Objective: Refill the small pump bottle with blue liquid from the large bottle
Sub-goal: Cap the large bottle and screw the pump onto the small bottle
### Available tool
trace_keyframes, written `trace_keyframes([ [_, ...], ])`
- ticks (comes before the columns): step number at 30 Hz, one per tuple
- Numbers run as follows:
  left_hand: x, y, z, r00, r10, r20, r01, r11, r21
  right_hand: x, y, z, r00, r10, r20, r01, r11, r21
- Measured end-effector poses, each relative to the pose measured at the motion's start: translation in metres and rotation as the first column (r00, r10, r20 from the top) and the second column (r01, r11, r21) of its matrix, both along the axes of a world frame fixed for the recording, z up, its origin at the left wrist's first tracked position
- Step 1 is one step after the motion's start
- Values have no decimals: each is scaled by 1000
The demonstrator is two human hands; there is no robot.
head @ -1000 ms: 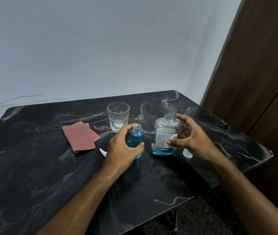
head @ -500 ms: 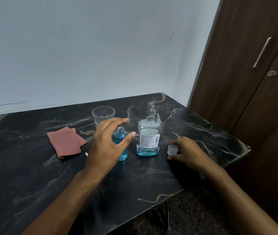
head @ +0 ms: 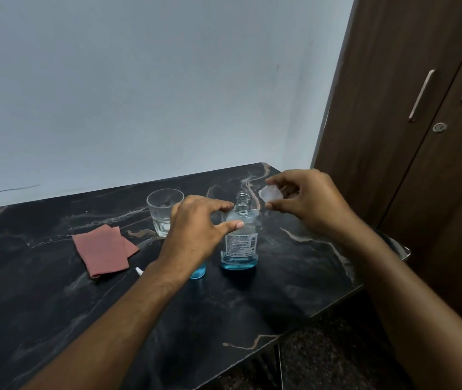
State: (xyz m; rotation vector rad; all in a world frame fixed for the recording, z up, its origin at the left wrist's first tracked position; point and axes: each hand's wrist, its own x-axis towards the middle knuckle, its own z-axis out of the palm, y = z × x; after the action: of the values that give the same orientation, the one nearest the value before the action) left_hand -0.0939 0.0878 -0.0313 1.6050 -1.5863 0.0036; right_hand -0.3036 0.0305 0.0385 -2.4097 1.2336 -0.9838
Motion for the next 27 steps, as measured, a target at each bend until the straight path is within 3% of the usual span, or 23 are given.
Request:
trace_keyframes([
  [3,-2,-1,0,999,29,-25,-29,1000,-3,7,-4,14,966,53,-253,-61,998,-24],
  [6,-3,-1,2,998,26,-54,-26,1000,5,16,-4,21,914,99,-393,-120,992,-29],
  [11,-2,-2,4,996,47,-82,-41,996,76,30,-3,36,937,174,-302,-182,983,3],
  [21,-2,-7,2,994,108,-16,-105,986,128,47,-7,51,781,262,-566,-299,954,28],
  [27,-2,-6,2,994,107,-9,-105,987,121,52,-15,50,833,170,-526,-194,981,11],
])
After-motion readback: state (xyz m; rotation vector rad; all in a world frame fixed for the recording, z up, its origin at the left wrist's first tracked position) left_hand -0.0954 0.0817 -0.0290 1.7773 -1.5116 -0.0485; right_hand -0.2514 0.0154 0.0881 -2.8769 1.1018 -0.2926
